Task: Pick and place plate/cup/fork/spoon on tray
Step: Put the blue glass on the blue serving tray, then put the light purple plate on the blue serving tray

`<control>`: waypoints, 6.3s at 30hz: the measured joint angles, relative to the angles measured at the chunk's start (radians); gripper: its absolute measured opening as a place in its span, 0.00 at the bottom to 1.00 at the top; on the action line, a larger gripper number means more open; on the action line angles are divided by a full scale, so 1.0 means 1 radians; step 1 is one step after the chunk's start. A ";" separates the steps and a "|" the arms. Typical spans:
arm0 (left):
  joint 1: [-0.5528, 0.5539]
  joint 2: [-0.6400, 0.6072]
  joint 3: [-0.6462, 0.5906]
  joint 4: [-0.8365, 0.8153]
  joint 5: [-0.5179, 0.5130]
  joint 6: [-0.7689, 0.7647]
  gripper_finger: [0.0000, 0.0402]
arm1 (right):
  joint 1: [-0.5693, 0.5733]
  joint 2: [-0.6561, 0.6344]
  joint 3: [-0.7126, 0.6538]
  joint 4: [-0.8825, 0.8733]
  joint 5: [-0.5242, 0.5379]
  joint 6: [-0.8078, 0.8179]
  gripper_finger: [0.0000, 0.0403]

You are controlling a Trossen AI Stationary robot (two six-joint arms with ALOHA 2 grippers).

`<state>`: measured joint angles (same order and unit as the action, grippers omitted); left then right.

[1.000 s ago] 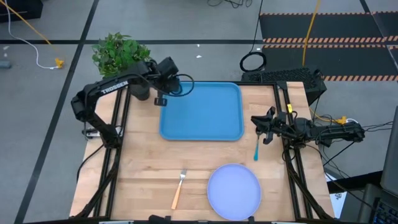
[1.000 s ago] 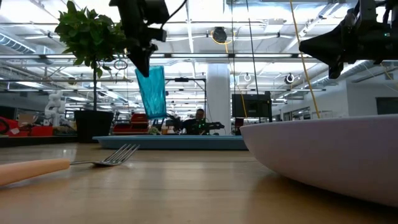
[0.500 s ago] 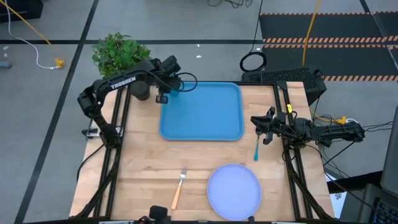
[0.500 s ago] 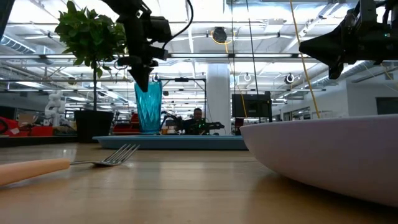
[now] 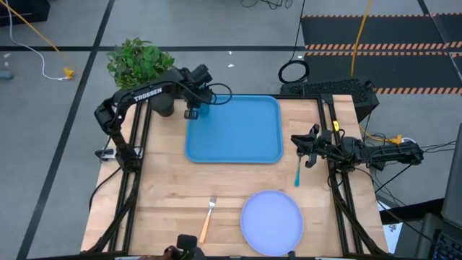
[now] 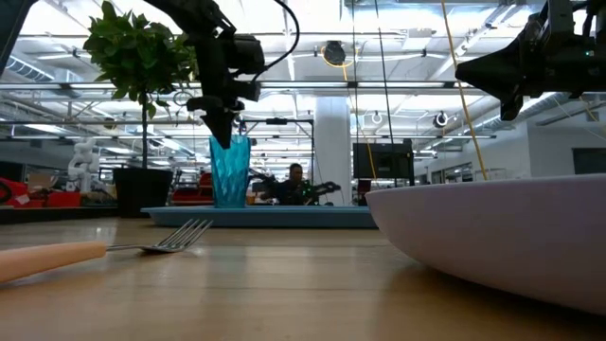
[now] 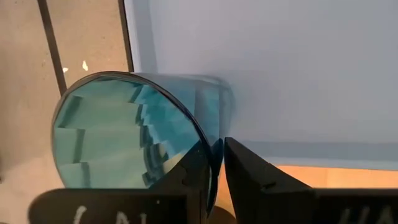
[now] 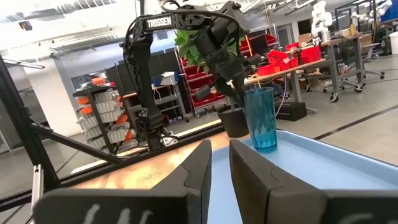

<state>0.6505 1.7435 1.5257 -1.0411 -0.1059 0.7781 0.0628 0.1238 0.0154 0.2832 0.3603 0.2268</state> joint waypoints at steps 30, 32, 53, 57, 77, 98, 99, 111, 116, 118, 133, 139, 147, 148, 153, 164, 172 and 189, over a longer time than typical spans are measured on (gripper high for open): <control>0.003 0.000 0.000 0.051 -0.052 -0.051 0.13 | 0.000 0.000 0.000 0.004 -0.026 0.001 0.13; 0.004 0.000 0.000 0.051 -0.053 -0.052 0.15 | 0.000 0.000 0.000 0.004 -0.026 0.001 0.13; 0.005 0.000 0.000 0.052 -0.050 -0.170 0.33 | 0.000 0.000 0.000 0.004 -0.050 0.001 0.13; 0.005 0.000 0.000 0.054 -0.050 -0.223 0.40 | 0.000 0.000 0.000 0.004 -0.050 0.001 0.13; -0.074 -0.226 0.000 0.073 0.015 -0.441 0.46 | 0.003 0.000 0.000 0.037 -0.082 0.093 0.13; -0.897 -0.378 -0.073 0.101 -0.043 -0.815 0.46 | 0.376 0.597 0.527 -0.133 -0.149 0.101 0.13; -0.926 -0.381 -0.096 0.128 -0.058 -0.837 0.46 | 0.409 0.654 0.581 -0.184 -0.145 0.101 0.13; -1.124 -0.379 -0.311 0.465 -0.139 -0.959 0.46 | 0.697 1.090 1.067 -0.712 -0.183 0.229 0.20; -1.150 -0.380 -0.318 0.545 -0.185 -0.984 0.46 | 0.788 1.156 1.129 -0.771 -0.235 0.260 0.28; -1.155 -0.380 -0.318 0.572 -0.200 -0.991 0.46 | 0.817 1.175 1.129 -0.776 -0.233 0.255 0.32; -1.146 -0.323 -0.318 0.704 -0.266 -0.956 0.46 | 0.903 1.316 1.078 -0.771 -0.228 0.267 0.38; -1.126 -0.291 -0.318 0.720 -0.265 -0.930 0.46 | 0.903 1.393 1.064 -0.774 -0.235 0.260 0.38; -1.100 -0.290 -0.318 0.716 -0.265 -0.928 0.46 | 0.903 1.410 0.982 -0.697 -0.289 0.338 0.38; -1.100 -0.290 -0.318 0.717 -0.265 -0.920 0.46 | 0.903 1.410 0.966 -0.680 -0.304 0.338 0.38; -1.096 -0.290 -0.318 0.716 -0.262 -0.912 0.46 | 0.911 1.410 0.896 -0.585 -0.344 0.322 0.38; -1.071 -0.290 -0.318 0.722 -0.263 -0.892 0.46 | 0.921 1.410 0.824 -0.570 -0.316 0.168 0.38; -1.047 -0.290 -0.318 0.724 -0.263 -0.885 0.46 | 0.921 1.410 0.795 -0.533 -0.310 0.069 0.32; -1.021 -0.290 -0.318 0.741 -0.263 -0.839 0.46 | 0.921 1.360 0.808 -0.552 -0.309 -0.011 0.01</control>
<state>-0.3710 1.4536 1.2079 -0.3004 -0.3687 -0.0604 0.9840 1.4840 0.8233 -0.2691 0.0517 0.2153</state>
